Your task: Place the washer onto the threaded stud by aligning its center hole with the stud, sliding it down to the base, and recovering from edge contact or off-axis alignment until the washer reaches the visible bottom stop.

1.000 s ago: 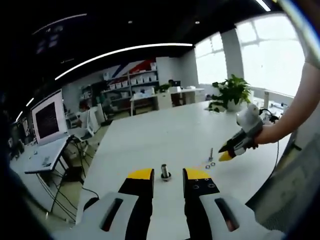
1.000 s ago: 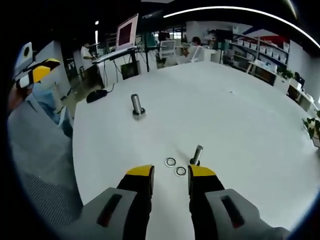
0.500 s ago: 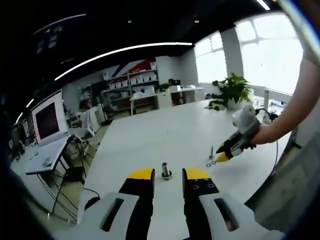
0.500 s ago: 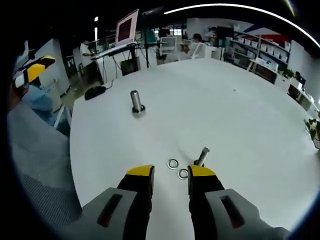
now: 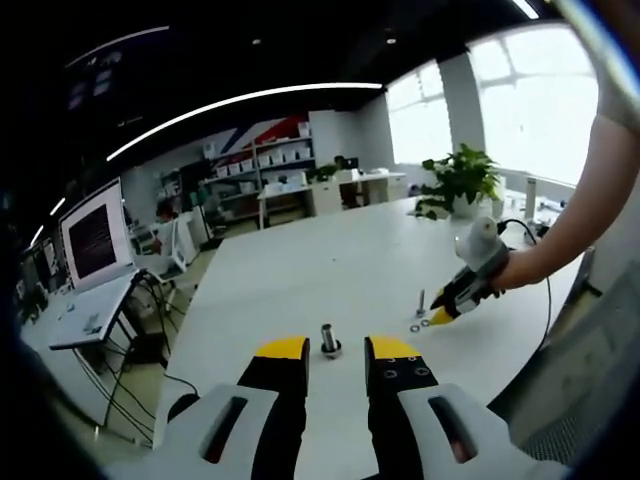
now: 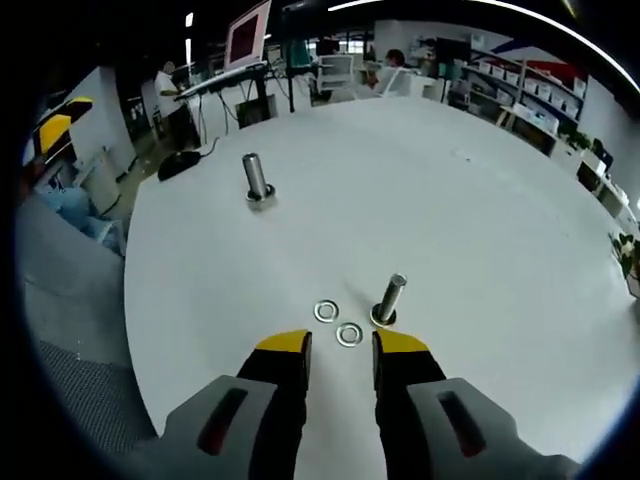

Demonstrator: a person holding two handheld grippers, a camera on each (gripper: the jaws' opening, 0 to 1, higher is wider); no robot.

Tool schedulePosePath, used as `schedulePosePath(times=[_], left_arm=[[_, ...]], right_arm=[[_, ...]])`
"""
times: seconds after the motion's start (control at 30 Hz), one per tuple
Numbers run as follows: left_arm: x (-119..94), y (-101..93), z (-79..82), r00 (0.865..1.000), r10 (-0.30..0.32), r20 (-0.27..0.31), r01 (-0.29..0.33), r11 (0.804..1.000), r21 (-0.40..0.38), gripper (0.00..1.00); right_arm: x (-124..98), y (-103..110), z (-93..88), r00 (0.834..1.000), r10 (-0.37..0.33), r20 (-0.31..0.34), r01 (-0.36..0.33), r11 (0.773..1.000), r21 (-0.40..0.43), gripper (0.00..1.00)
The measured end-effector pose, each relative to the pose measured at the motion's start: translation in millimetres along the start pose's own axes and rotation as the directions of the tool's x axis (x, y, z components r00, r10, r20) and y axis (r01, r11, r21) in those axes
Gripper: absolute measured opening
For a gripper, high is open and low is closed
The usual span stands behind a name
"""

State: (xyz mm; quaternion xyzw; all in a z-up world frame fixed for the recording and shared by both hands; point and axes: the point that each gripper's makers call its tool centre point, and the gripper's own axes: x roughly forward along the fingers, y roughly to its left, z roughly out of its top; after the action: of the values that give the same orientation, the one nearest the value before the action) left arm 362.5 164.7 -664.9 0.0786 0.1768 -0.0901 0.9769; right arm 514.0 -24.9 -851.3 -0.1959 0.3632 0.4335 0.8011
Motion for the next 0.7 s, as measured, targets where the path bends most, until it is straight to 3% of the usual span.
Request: schedulePosePath(times=[0.7], left_arm=[[1, 1.3, -3.2, 1.000, 0.007, -0.016, -0.007, 1.000, 0.002, 0.20]], right_arm=[[12, -5, -14.2, 0.997, 0.024, -0.076, -0.026, 0.999, -0.034, 0.24]])
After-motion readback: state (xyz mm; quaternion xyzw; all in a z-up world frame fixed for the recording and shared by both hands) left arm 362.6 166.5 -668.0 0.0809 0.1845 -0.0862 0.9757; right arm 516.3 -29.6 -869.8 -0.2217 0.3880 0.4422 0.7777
